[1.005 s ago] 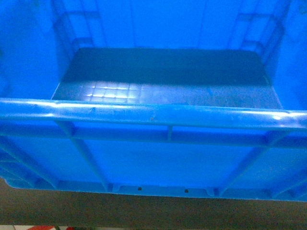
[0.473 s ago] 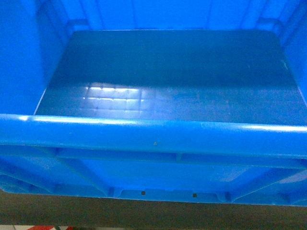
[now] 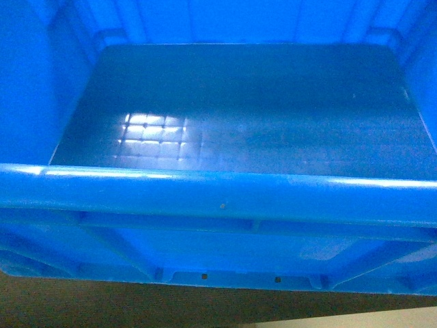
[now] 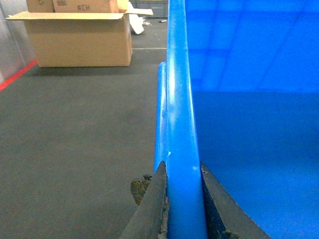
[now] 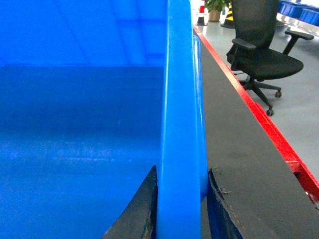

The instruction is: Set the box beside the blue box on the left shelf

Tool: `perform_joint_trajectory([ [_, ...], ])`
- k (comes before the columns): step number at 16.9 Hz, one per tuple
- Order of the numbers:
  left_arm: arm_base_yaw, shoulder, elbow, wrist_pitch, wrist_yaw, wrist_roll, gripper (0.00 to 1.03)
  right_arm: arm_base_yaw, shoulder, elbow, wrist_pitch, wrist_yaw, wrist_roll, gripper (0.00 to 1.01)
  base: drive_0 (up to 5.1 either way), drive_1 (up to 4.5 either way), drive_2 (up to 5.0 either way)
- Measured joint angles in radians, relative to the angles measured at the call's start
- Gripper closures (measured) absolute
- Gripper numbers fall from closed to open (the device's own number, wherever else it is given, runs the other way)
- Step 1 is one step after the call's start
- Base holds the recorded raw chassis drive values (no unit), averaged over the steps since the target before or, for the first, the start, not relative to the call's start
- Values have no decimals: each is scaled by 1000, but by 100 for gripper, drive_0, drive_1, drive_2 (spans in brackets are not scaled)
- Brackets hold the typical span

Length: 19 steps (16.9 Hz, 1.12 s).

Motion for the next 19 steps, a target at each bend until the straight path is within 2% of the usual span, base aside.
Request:
perform_joint_trajectory([
  [19, 0, 0, 0, 0, 0, 1, 93, 0, 0, 0, 1, 0, -3, 80, -154, -154, -154],
])
